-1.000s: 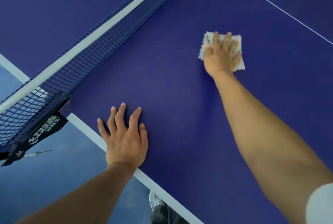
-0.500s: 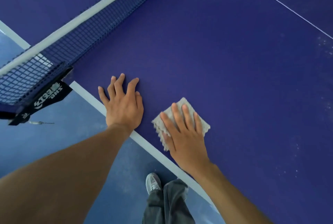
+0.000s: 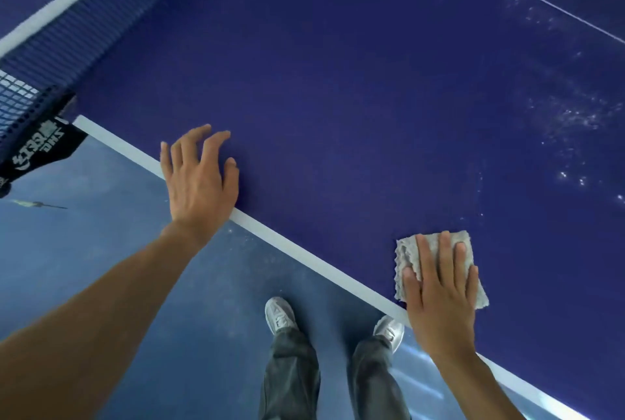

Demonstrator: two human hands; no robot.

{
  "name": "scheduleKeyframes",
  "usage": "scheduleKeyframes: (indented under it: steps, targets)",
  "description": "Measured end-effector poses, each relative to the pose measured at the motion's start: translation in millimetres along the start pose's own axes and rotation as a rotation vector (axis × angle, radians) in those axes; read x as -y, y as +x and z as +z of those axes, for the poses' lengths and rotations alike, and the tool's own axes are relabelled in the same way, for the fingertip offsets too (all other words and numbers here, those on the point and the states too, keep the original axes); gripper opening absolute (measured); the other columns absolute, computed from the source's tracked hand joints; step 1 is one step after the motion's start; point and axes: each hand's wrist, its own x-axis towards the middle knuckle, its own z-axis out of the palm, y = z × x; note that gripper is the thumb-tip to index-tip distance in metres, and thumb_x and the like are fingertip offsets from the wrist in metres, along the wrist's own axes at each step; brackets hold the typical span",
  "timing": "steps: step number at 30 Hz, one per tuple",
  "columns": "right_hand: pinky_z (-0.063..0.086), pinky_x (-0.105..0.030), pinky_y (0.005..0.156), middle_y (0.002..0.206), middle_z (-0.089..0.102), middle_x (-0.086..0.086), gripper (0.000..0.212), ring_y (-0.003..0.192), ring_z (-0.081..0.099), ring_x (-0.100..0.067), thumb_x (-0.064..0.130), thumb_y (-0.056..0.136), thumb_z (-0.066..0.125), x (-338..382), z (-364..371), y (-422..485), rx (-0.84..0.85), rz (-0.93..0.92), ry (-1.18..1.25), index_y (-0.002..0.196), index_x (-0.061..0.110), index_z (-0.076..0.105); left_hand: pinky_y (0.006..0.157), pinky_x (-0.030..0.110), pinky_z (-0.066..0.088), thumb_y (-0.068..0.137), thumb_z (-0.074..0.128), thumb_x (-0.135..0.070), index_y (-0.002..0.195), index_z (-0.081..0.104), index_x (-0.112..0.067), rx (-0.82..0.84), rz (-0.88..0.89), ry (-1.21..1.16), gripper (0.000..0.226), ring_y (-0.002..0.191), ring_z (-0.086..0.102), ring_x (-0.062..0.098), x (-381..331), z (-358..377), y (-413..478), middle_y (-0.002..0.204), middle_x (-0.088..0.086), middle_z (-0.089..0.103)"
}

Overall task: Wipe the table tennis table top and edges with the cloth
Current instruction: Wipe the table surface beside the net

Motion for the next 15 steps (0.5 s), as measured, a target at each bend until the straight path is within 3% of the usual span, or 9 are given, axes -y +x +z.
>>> scheduleKeyframes:
  steps: [3,8,10,12,15]
  targets:
    - [0.024,-0.069,0.12,0.17,0.024,-0.019,0.062,0.154,0.025,-0.047,0.04,0.105,0.028,22.6,-2.4,4.0,-0.053,0.114,0.088,0.161,0.017,0.039,0.126,0.058,0.013,0.098,0.049,-0.026,0.133,0.062,-0.015,0.014,0.141,-0.041,0.039,0.138,0.045,0.035,-49.1,10.7,-30.5,0.146,0.012,0.051]
    - [0.018,-0.061,0.125,0.174,0.016,-0.011,0.059,0.16,0.013,-0.037,0.045,0.108,0.032,41.2,12.1,-2.9,-0.023,-0.393,0.033,0.164,0.028,0.029,0.124,0.066,0.012,0.099,0.048,-0.025,0.135,0.063,-0.019,0.078,0.289,-0.005,0.039,0.146,0.039,0.036,-121.3,45.5,-55.8,0.149,0.012,0.05]
    - [0.015,-0.06,0.126,0.175,0.012,-0.008,0.059,0.161,0.01,-0.035,0.047,0.109,0.029,12.1,13.9,-9.0,0.007,-0.468,0.024,0.165,0.029,0.025,0.123,0.068,0.01,0.1,0.046,-0.028,0.137,0.062,-0.023,0.123,0.298,0.034,0.041,0.149,0.035,0.035,-145.1,58.3,-62.4,0.152,0.012,0.048]
    - [0.017,-0.061,0.126,0.175,0.011,-0.008,0.06,0.161,0.009,-0.034,0.048,0.109,0.028,-32.7,8.9,-7.7,0.016,-0.411,0.022,0.166,0.03,0.024,0.123,0.068,0.009,0.1,0.043,-0.032,0.139,0.06,-0.026,0.172,0.264,0.052,0.043,0.15,0.033,0.035,-165.2,68.2,-72.1,0.155,0.011,0.045]
    - [0.016,-0.063,0.126,0.174,0.013,-0.009,0.063,0.161,0.011,-0.035,0.049,0.106,0.024,-97.2,-10.1,35.6,0.01,-0.151,0.064,0.166,0.027,0.023,0.124,0.068,0.006,0.1,0.033,-0.042,0.144,0.054,-0.032,0.265,0.2,0.098,0.049,0.153,0.027,0.033,-178.5,79.9,-90.6,0.16,0.01,0.039]
